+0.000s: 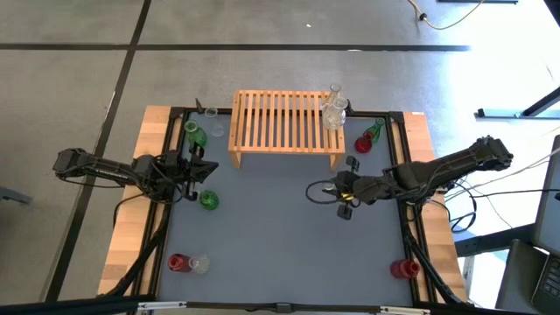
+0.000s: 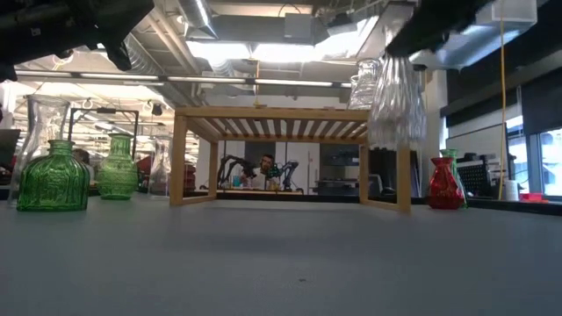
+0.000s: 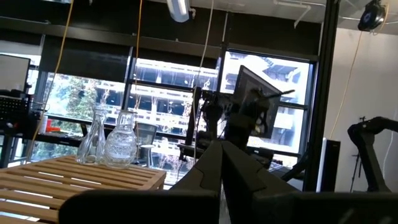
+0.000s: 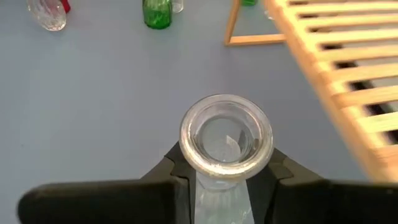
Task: Sort vases onto shelf
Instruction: Put the transparent vase on the shelf aligned with the other transparent vase
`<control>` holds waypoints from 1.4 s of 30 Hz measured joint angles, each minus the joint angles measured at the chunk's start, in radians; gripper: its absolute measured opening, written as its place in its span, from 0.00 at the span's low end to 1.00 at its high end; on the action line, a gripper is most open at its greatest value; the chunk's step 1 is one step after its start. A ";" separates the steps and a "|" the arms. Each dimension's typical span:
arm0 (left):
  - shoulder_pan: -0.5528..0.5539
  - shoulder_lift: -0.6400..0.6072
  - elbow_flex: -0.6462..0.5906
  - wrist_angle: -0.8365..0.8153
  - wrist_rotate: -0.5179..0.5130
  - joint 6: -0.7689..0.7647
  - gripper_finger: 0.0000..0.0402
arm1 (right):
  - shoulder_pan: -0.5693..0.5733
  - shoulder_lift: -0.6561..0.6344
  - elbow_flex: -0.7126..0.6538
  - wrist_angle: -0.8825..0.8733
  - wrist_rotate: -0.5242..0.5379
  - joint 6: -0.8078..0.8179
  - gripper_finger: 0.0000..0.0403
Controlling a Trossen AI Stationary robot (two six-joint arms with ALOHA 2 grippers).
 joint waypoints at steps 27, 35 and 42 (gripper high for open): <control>0.000 0.000 0.000 0.000 0.000 0.000 0.01 | -0.478 0.007 0.373 -0.368 -0.078 -0.130 0.22; 0.000 0.000 0.000 0.000 -0.006 0.000 0.01 | -0.524 0.006 0.351 -0.308 -0.110 -0.130 0.22; 0.000 0.000 0.000 0.000 -0.013 0.000 0.01 | -0.522 0.007 0.316 -0.252 -0.110 -0.148 0.22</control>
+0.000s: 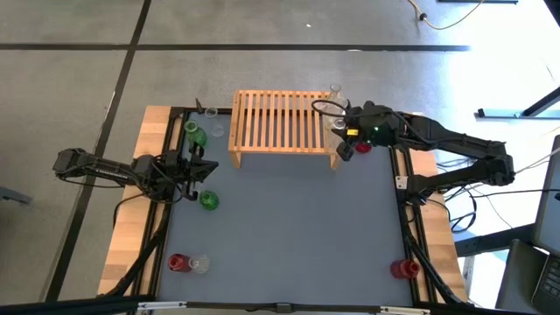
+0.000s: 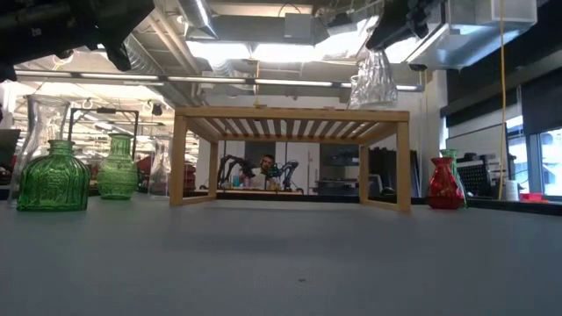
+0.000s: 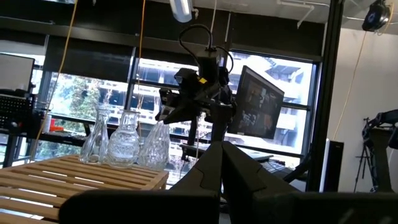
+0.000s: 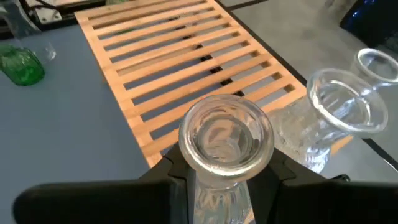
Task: Sort vases onto shelf
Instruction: Put the transparent vase on the shelf aligned with the other transparent vase
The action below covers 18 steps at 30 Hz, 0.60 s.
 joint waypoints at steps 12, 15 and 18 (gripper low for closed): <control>0.000 0.000 0.000 0.000 0.000 0.000 0.01 | 0.000 -0.001 -0.061 0.076 0.005 0.001 0.22; 0.000 0.000 0.000 0.000 0.000 0.000 0.01 | 0.000 -0.001 -0.061 0.077 0.005 -0.006 0.22; 0.000 0.000 0.000 0.000 0.000 0.000 0.01 | 0.000 -0.001 -0.062 0.076 0.005 -0.008 0.22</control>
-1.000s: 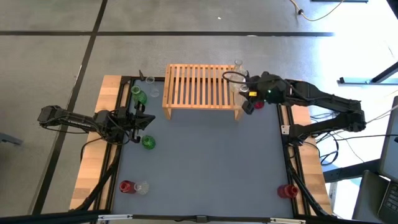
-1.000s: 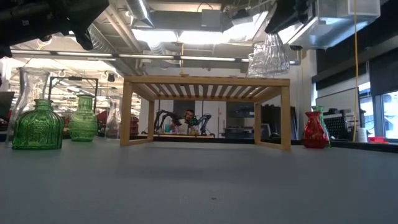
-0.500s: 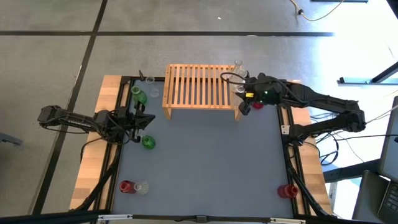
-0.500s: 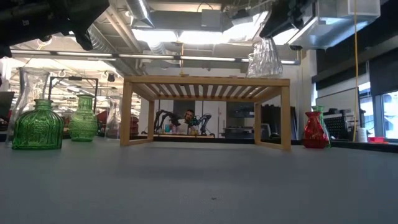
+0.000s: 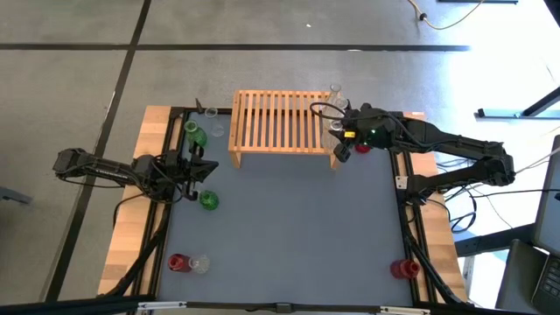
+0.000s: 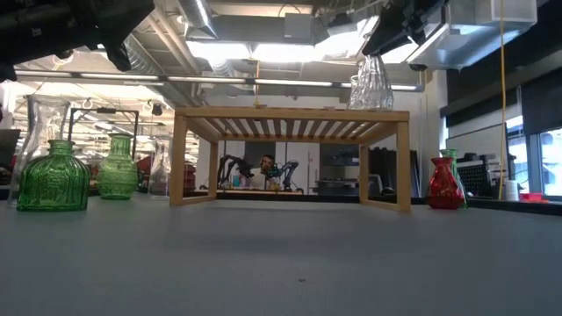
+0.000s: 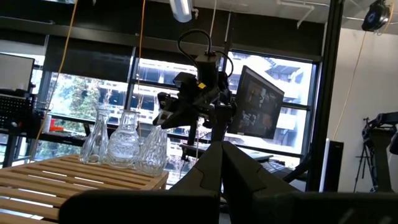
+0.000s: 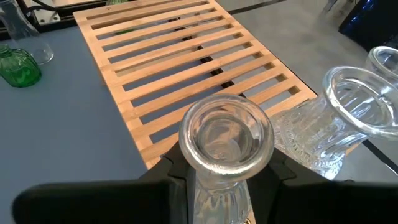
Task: Sort vases onto shelf
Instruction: Put the transparent vase on the shelf aligned with the other transparent vase
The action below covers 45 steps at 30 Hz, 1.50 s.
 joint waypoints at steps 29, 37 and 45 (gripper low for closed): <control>0.000 0.000 0.000 0.000 0.000 0.000 0.01 | 0.000 0.002 -0.003 -0.007 0.044 -0.026 0.43; 0.000 0.000 0.000 0.000 0.000 0.000 0.01 | 0.000 -0.002 0.023 0.038 0.071 -0.058 0.43; 0.000 0.000 0.000 0.000 0.000 0.000 0.01 | 0.000 -0.004 0.116 0.004 0.071 -0.077 0.43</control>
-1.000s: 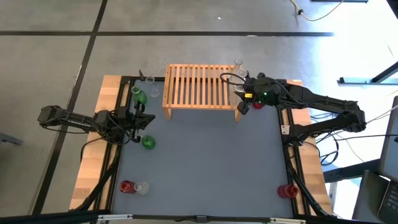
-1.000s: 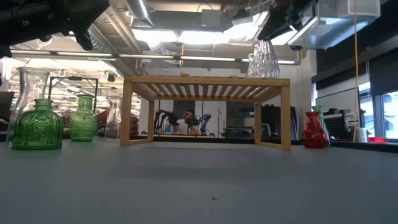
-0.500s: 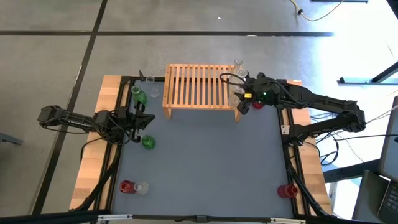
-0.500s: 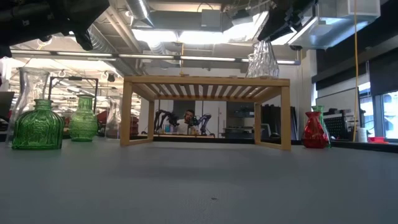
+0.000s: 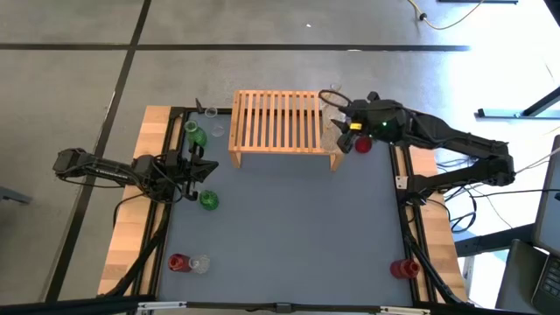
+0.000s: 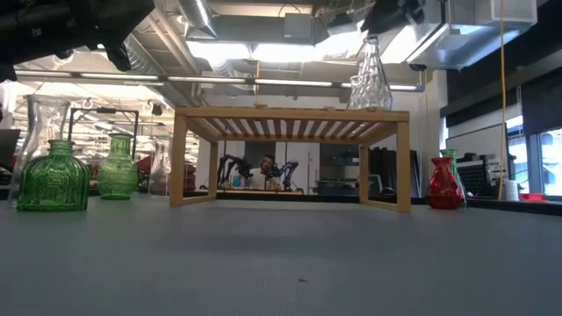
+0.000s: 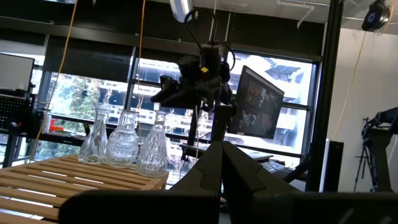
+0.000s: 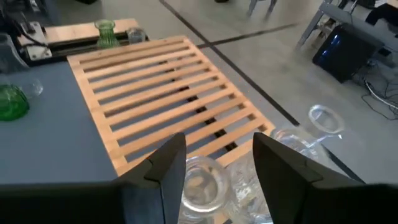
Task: Sort vases onto shelf
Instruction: Put the transparent vase on the shelf aligned with the other transparent vase, then put the green vase on the shelf
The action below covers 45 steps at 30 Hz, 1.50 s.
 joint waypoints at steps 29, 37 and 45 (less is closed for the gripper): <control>0.000 0.083 0.000 -0.035 -0.006 0.020 0.01 | 0.415 -0.131 -0.427 0.432 -0.105 -0.043 0.42; 0.000 0.132 0.000 -0.055 -0.001 0.130 0.01 | 0.432 -0.061 -0.641 0.905 -0.104 -0.236 0.42; -0.003 0.131 0.128 -0.283 0.024 0.187 0.01 | 0.432 -0.023 -0.644 0.930 -0.075 -0.302 0.42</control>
